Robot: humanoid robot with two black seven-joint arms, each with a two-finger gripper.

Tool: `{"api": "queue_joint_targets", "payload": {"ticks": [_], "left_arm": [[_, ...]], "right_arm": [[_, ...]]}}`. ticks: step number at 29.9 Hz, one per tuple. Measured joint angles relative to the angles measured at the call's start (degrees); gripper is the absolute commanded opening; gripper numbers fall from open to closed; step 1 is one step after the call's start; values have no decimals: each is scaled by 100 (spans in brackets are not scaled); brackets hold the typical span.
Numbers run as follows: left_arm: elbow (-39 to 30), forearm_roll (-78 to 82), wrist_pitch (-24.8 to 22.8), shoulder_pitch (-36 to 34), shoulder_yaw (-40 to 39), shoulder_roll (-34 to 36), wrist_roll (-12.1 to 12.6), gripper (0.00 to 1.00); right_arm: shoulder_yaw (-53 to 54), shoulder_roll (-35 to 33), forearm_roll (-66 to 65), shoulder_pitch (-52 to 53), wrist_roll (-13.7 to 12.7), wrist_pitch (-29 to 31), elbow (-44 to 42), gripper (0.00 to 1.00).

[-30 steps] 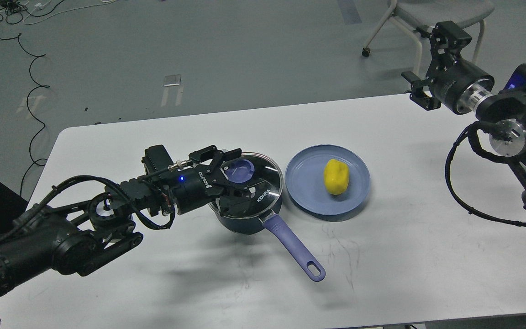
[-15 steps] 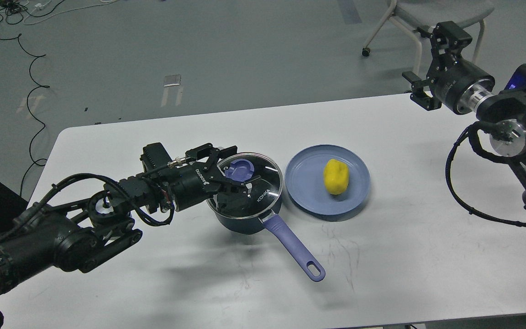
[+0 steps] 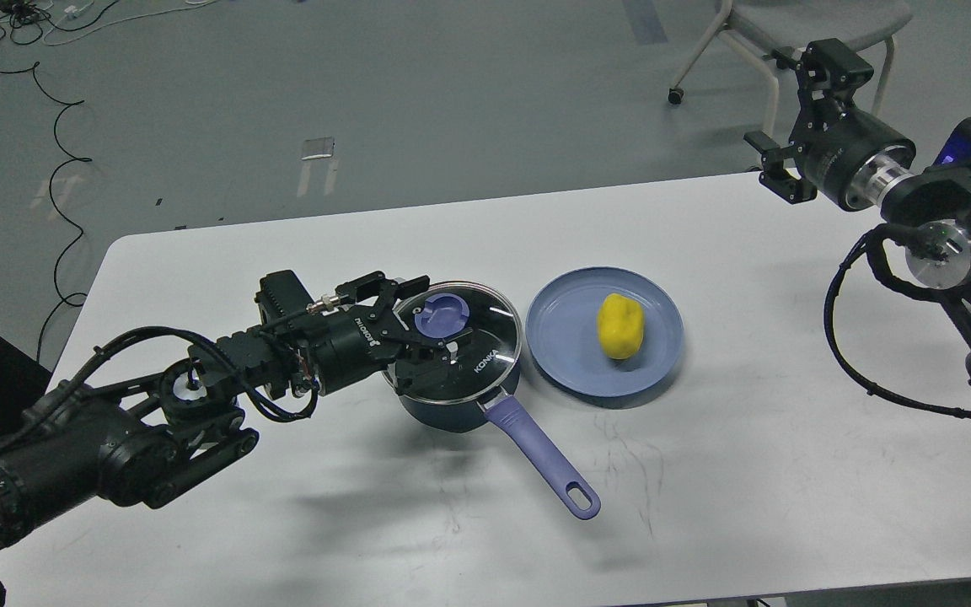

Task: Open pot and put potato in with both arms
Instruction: 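Close the left gripper on the purple knob of the glass lid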

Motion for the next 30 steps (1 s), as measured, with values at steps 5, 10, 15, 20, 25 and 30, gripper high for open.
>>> {"api": "queue_joint_targets", "payload": {"ticks": [5,10,15,20,25,30], "left_arm": [[12,0,0,13,0,2,-7,93],[6,-4,0,14,2,6,-33,82],[-24,-8,0,9,-1,19,-44,78],[-81,2,1,4,-7,71,-105,75],[-94,2,6,-17,-9,74,-135,73],[-102,6,14,-20,-12,70,-137,63]], "right_arm": [[-7,-15,0,-7,0,-31,1,100],[-8,-30,0,-9,0,-34,1,100],[-8,-32,-8,-9,0,-34,-2,100],[-8,-32,-9,-9,0,-41,-4,100],[-9,-45,-9,-9,0,-43,-6,100],[-14,-59,-9,-9,0,-43,-11,100]]}}
